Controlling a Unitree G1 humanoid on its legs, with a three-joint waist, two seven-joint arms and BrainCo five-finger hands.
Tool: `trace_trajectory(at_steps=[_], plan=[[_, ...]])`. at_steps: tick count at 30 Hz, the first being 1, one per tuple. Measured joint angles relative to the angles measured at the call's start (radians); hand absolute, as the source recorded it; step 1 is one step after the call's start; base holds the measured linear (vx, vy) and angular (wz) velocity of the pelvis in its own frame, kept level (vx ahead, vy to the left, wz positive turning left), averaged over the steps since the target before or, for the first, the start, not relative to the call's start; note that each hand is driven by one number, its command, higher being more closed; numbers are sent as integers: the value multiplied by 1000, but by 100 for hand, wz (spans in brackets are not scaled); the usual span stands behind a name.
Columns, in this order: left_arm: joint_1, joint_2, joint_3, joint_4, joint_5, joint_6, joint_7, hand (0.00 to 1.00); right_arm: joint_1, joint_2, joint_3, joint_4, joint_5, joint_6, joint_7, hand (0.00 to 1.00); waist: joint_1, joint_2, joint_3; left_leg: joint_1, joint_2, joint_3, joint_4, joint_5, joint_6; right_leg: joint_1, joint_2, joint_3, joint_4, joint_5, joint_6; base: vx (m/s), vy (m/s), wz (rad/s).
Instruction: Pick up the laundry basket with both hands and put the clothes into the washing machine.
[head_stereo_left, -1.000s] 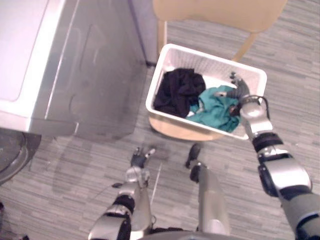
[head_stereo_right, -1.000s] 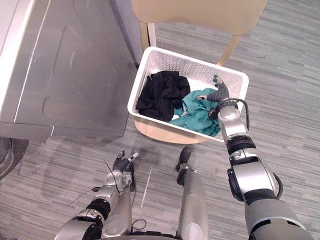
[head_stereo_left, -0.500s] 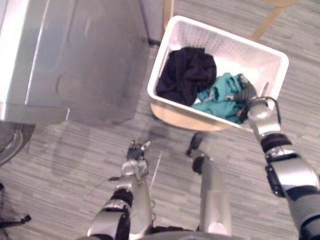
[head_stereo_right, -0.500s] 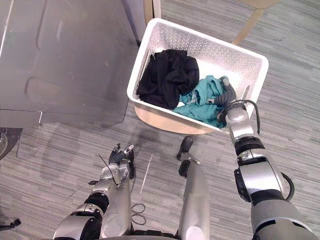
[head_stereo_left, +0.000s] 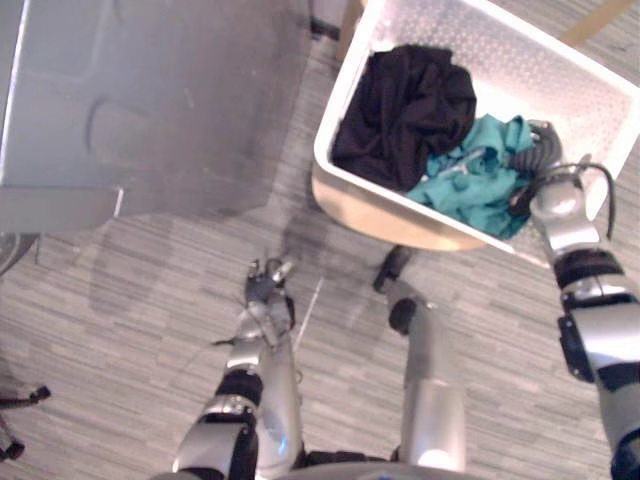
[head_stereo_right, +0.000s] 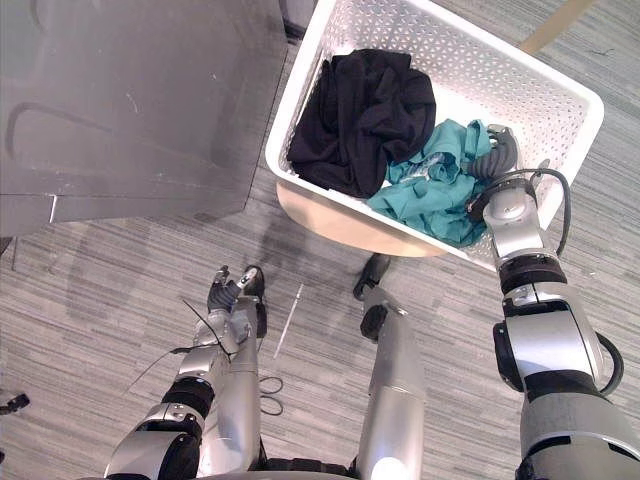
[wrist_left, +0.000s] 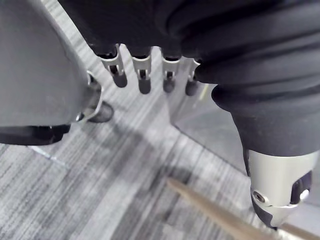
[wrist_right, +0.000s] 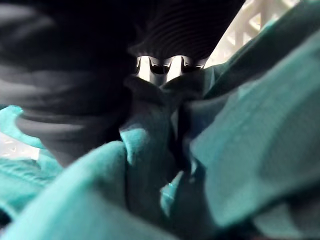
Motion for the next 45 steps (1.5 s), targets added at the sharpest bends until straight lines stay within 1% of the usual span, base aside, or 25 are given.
trace_trajectory(at_steps=[1,4,6,8,9,13,14,16,19,21,22,23,24,26,28,30,31,33,35,36,38,39,41,43,45], plan=[[0,0,3,0,-2,0,0,0,1,0,0,16,0,1,0,100,13,1,1,0,0,-1,6,0,0,2,0,-1,3,-1,-1,6,11,5],[1,2,42,7,-4,1,3,0,14,19,0,31,0,11,3,100,15,1,2,3,0,-14,12,0,0,20,-2,-14,2,-1,-1,-9,6,8],[5,7,42,11,-10,1,3,0,49,34,-1,31,1,12,5,100,16,1,2,16,0,-18,11,0,0,38,-3,-20,-2,-6,1,-17,6,9],[12,6,42,17,-17,2,3,0,86,39,-4,30,1,23,9,100,25,1,2,46,0,-16,2,0,0,67,-2,-21,-11,-6,1,-12,14,5],[24,6,42,16,-17,2,3,0,116,49,-8,23,1,40,21,100,28,1,2,78,-1,-12,-10,0,0,98,-2,-21,-20,-5,1,2,19,4],[70,5,40,16,-17,1,3,0,202,77,-20,-4,1,64,27,100,26,0,2,177,-2,6,-55,4,5,186,-1,-20,-51,0,2,34,29,3],[84,5,39,16,-17,1,2,0,221,77,-25,-29,1,77,29,100,22,0,0,206,-3,14,-67,5,5,207,-2,-19,-55,0,3,74,41,0],[120,9,30,15,-17,0,-2,0,268,78,-61,-102,0,81,28,100,11,-1,0,292,-4,25,-102,7,7,284,-1,-21,-74,-2,8,77,38,2],[147,19,-4,15,-17,0,-5,0,294,75,-106,-198,0,81,24,100,9,-7,-5,395,-7,47,-152,15,9,359,-4,-13,-88,-11,20,58,24,-1],[159,28,-22,14,-16,0,-13,0,309,74,-140,-293,1,81,23,100,8,-10,-11,465,-10,59,-200,34,8,411,-5,-13,-106,-14,23,46,3,5],[170,30,-44,14,-16,0,-23,0,322,74,-164,-351,1,81,21,100,9,-16,-37,501,-19,64,-247,55,7,433,-7,-17,-123,-14,24,81,-23,11],[190,34,-59,11,-16,0,-26,0,330,74,-179,-401,0,81,18,100,9,-20,-83,527,-22,68,-296,75,4,445,-6,-21,-140,-14,24,98,-30,12],[200,34,-67,8,-16,-1,-27,0,332,74,-183,-431,-1,81,12,100,8,-21,-101,544,-23,69,-321,87,2,457,-4,-24,-152,-14,24,117,-37,8],[241,38,-117,-9,-14,-4,-35,0,343,74,-231,-559,-22,79,-18,100,5,-24,-167,631,-24,76,-433,128,-2,511,8,-30,-200,-17,31,103,-34,4],[281,39,-153,-38,-11,-10,-50,0,350,74,-266,-605,-26,72,-27,100,3,-30,-220,669,-24,78,-490,146,-1,535,17,-31,-234,-12,39,104,-5,-2],[329,42,-208,-69,3,-13,-70,0,351,74,-312,-620,-28,71,-50,100,-18,-38,-279,718,-25,79,-543,157,-1,579,22,-40,-271,-5,49,127,39,5],[353,46,-240,-84,6,-16,-82,0,354,74,-334,-622,-28,70,-60,100,-24,-44,-305,741,-29,81,-558,157,0,603,31,-39,-292,7,51,119,47,4],[375,54,-287,-117,9,-15,-94,0,355,73,-359,-624,-27,68,-61,100,-42,-55,-334,770,-36,85,-571,154,4,637,32,-32,-321,25,62,110,67,-8],[380,67,-343,-195,10,-15,-116,0,356,73,-371,-631,-16,55,-63,100,-43,-64,-360,794,-49,107,-571,148,15,665,33,-9,-367,51,73,76,108,-23],[379,72,-358,-224,12,-15,-121,0,356,73,-370,-641,-12,53,-63,100,-44,-64,-366,800,-54,111,-571,147,17,671,32,0,-378,58,77,38,96,-29],[365,77,-417,-357,22,-15,-136,0,361,73,-370,-705,-7,41,-62,100,-45,-57,-381,827,-70,123,-571,146,19,704,30,23,-428,88,88,22,80,-25],[356,77,-436,-388,23,-15,-138,0,364,74,-370,-716,-7,36,-60,100,-44,-55,-384,834,-72,125,-571,146,19,712,30,29,-437,93,89,11,66,-18],[313,77,-492,-475,29,-18,-159,0,394,79,-364,-752,-7,28,-57,100,-50,-52,-420,850,-75,133,-570,146,19,731,34,40,-461,105,89,16,35,-14],[259,83,-516,-507,30,-18,-157,0,393,101,-358,-774,5,28,-54,100,-62,-47,-429,879,-73,152,-570,143,23,750,42,65,-475,114,88,1,5,-27],[213,96,-524,-513,30,-19,-156,0,393,112,-335,-793,19,22,-47,100,-77,-36,-445,889,-69,167,-571,127,40,751,52,84,-487,125,86,-46,4,-39]])
